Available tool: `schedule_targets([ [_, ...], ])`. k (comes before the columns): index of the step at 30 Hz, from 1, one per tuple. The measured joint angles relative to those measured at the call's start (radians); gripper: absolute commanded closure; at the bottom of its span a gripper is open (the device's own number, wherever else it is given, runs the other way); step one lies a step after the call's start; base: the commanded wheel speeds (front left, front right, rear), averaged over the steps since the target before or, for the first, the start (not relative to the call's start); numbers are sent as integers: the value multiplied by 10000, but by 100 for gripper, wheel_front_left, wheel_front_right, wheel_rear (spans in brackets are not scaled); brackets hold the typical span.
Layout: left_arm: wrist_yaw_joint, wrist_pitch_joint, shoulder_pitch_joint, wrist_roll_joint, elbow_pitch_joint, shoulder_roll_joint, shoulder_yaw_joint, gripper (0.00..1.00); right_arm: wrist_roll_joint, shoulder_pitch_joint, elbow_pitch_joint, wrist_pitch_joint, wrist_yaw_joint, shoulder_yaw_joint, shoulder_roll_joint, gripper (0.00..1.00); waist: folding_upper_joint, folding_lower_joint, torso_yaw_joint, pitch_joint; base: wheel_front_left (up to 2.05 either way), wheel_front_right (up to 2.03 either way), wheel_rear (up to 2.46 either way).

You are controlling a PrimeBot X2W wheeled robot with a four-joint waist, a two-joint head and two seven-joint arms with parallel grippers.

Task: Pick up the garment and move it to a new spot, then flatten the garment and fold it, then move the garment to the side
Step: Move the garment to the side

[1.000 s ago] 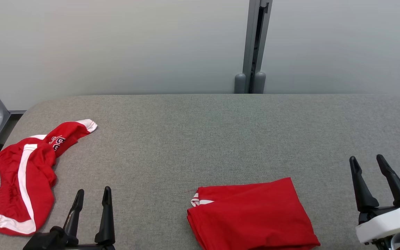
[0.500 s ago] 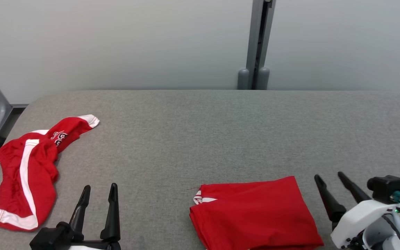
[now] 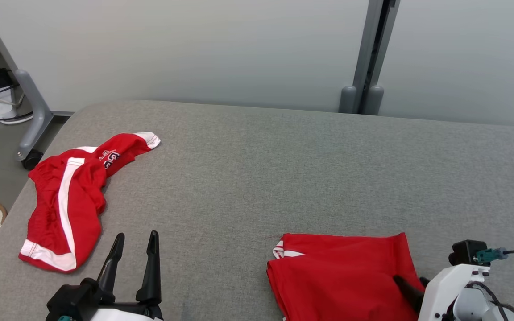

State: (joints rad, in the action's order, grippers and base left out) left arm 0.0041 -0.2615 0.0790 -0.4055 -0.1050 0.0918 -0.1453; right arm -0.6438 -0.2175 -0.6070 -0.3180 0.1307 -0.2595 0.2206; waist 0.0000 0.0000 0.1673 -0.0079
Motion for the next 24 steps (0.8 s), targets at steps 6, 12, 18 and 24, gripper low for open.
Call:
schedule_targets([
  [6, -33, -2, -44, 0, -92, -12, 13, 0, -640, -44, -125, -341, 0, -151, 81, 67, 0, 0, 170, 38, 0, 0, 0],
  [12, -42, -2, -56, 4, -107, -12, 61, 0, -790, -120, -77, 144, 0, -397, 211, 100, 0, 0, 110, 62, 0, 0, 0],
  [18, -215, -4, -305, 105, -56, -6, -21, 0, -621, -801, 48, 1327, 0, -481, 476, 100, 0, 0, -230, 229, 0, 0, 0],
  [24, -435, -19, -841, 286, -82, -2, -274, 0, -589, -1525, -109, 2151, 0, -631, 600, 100, 0, 0, -920, 493, 0, 0, 0],
])
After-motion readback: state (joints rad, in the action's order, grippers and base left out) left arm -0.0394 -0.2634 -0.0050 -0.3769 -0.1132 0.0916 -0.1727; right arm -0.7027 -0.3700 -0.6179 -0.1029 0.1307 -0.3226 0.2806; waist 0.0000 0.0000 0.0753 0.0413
